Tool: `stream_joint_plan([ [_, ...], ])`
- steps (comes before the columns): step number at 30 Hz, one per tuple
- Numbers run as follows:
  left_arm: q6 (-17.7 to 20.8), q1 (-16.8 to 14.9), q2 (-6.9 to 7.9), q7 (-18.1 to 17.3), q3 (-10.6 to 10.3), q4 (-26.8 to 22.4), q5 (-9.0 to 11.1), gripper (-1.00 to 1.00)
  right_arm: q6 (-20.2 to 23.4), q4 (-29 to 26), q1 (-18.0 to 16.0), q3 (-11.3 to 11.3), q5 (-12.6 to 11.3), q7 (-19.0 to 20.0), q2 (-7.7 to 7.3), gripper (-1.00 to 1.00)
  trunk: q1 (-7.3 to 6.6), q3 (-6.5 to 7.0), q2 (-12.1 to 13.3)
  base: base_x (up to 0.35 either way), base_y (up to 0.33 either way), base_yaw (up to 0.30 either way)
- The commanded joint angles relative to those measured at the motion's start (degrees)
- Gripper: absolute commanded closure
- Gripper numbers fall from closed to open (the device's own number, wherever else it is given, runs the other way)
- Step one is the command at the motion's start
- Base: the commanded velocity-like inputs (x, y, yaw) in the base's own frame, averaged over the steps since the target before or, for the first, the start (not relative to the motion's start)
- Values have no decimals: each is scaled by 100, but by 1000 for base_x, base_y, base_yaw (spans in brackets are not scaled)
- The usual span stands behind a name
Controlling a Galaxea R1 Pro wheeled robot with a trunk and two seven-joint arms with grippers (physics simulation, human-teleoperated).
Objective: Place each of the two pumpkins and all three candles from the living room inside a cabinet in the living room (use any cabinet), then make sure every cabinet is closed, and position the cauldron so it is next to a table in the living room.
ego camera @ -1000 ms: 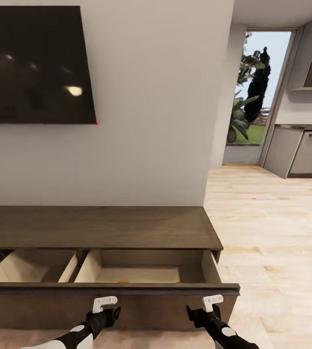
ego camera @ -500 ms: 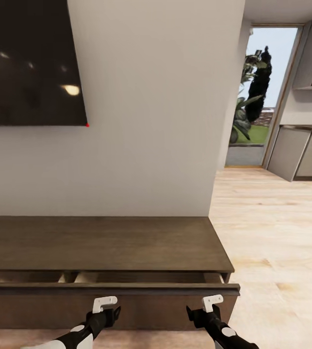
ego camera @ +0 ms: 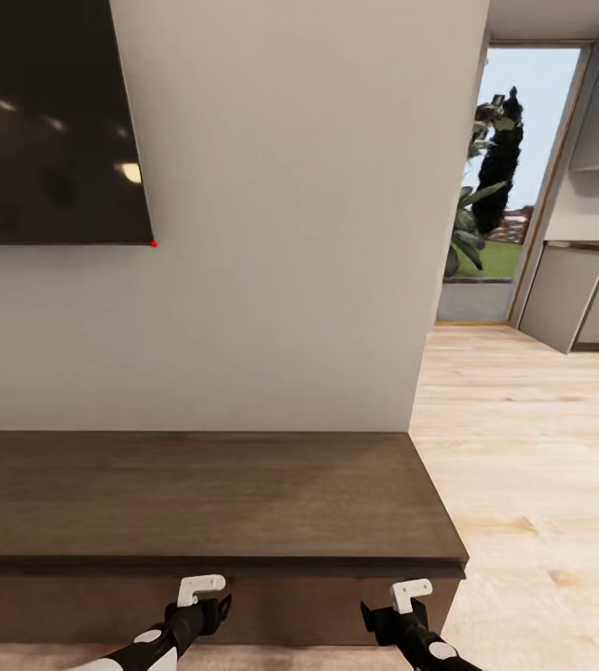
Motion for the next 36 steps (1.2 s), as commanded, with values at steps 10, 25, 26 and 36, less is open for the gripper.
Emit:
stream_joint_plan([
  [10, 2, -54, -8, 6, 132, -1, 57, -100, 0, -251, -43, 61, 18, 0, -2, -100, 1, 2, 1, -134, 0, 0],
  [25, 18, 199, -114, -3, 141, 71, 89, -100, 62, -39, -42, 70, 3, 18, -3, -100, -85, 143, 145, -122, 0, 0],
  [26, 19, 235, -117, -1, 141, 71, 89, -100, 68, 60, -41, 70, 2, 18, -1, -100, -107, 161, 185, 0, 0, 0],
  [36, 19, 596, -119, 33, 143, 72, 93, -100, 104, 757, 387, 84, 42, -503, -13, -100, -326, 340, 586, 0, 0, 0],
])
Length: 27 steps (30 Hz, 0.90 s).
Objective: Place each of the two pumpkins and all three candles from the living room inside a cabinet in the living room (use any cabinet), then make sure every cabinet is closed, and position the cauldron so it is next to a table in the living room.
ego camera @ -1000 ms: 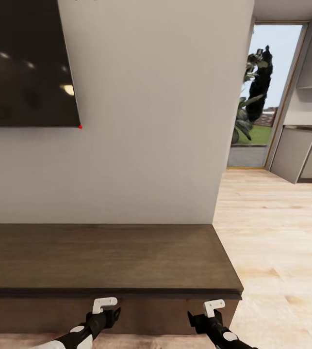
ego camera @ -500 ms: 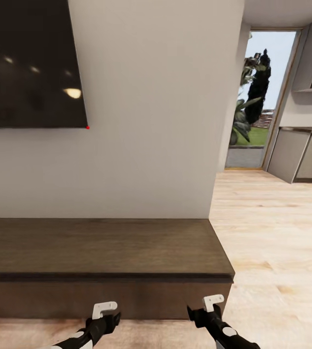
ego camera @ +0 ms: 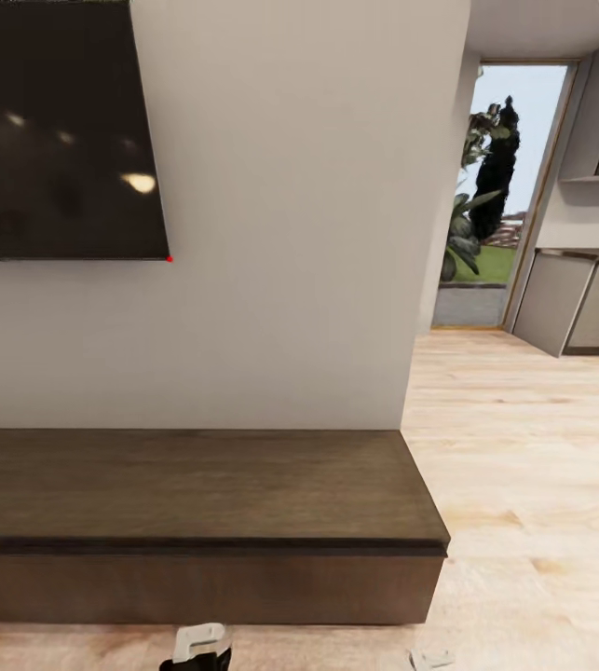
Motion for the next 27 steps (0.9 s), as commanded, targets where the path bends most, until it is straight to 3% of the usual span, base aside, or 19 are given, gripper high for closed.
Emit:
stream_joint_plan([
  [1, 0, 17, 5, 0, 1, 0, 0, -100, 1, 7, 67, 3, 6, -130, 3, -100, -23, 19, 42, 0, 0, 0],
  [9, 0, 193, 38, 4, 7, 0, 0, -100, 3, 20, 346, 5, 5, -353, 11, -100, -198, 162, 362, 0, 0, 0],
  [20, 10, 398, 57, 8, 6, 2, -8, -100, 19, 29, 593, 5, -13, -320, -17, -100, -440, 360, 804, 0, 0, 0],
  [27, 39, 686, 54, 8, 5, 8, -9, -100, 24, 30, 754, 5, -5, -289, -20, -100, -594, 486, 1084, 0, 0, 0],
])
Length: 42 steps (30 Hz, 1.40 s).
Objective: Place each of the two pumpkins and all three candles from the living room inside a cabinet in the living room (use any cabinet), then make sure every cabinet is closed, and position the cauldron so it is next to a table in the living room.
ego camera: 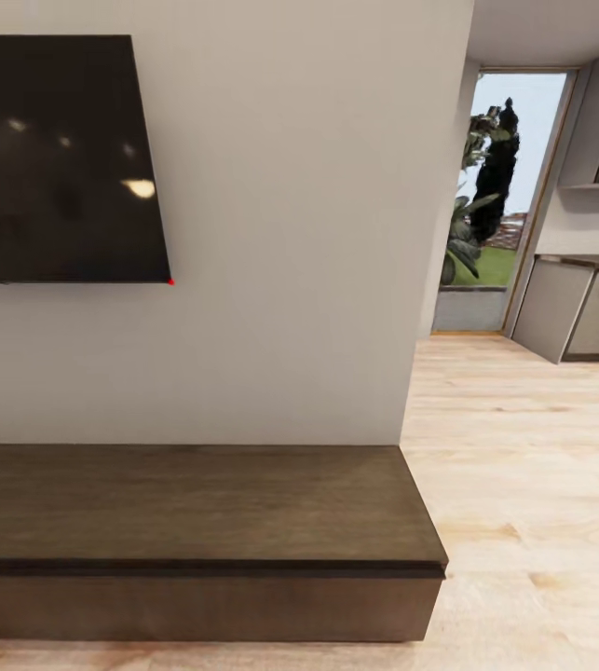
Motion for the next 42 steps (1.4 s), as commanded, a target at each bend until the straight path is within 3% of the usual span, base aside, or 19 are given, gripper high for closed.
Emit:
stream_joint_plan([
  [1, 3, 111, -17, 7, -3, -1, 1, -100, -3, -1, 27, 0, 0, -6, -6, -100, -23, 19, 42, 0, 0, 0],
  [10, 13, 411, -1, 332, 2, 0, 1, -100, -3, -4, 74, 0, -23, -36, -10, -100, -220, 180, 402, 0, 0, 0],
  [20, 29, 579, 63, 350, 6, 1, 9, -100, -13, -21, 75, 0, -13, -48, -116, -100, -440, 360, 804, 0, 0, 0],
  [42, 22, 678, 61, 350, 3, -6, 2, -100, 4, 8, 238, 8, 1, 1, -55, -100, -923, 621, 1686, 0, 0, 34],
])
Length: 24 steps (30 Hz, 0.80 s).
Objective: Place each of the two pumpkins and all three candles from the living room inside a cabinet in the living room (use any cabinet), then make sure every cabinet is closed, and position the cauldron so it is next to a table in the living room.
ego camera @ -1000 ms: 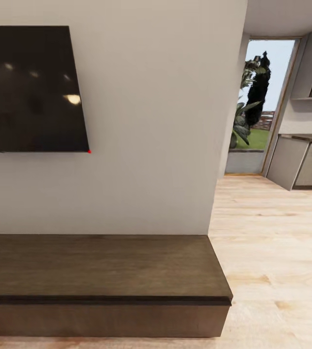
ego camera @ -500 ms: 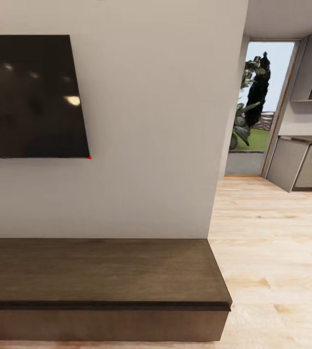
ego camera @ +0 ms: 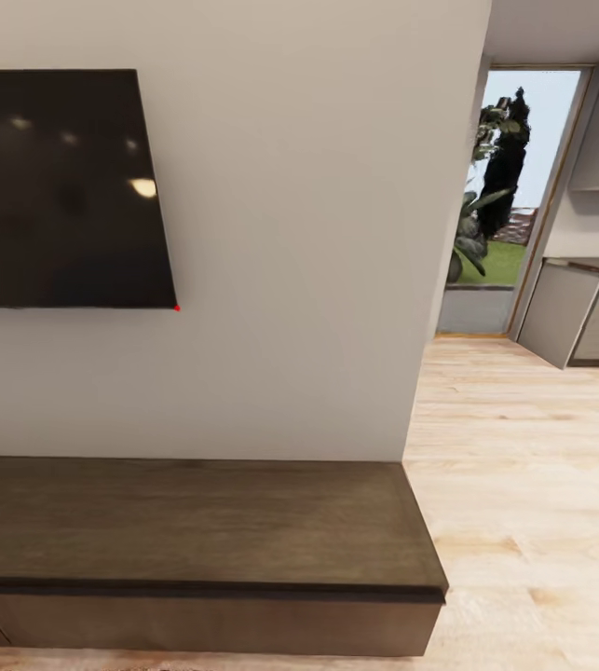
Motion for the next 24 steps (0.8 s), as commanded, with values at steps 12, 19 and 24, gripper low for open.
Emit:
stream_joint_plan([
  [12, -11, 0, 33, -1, -9, -1, -2, -100, -1, -13, 120, -1, -1, -16, -17, -100, -111, -20, 202, 0, 0, 100],
  [19, -16, 0, 167, 1, -12, -1, -14, -100, -8, -19, 144, -1, 9, -30, -52, -100, -111, -85, 202, 0, 0, 128],
  [24, -17, 0, 199, 0, -16, -1, -18, -100, -15, -26, 144, 1, 16, -15, -65, -100, -111, -131, 202, 0, 0, 131],
])
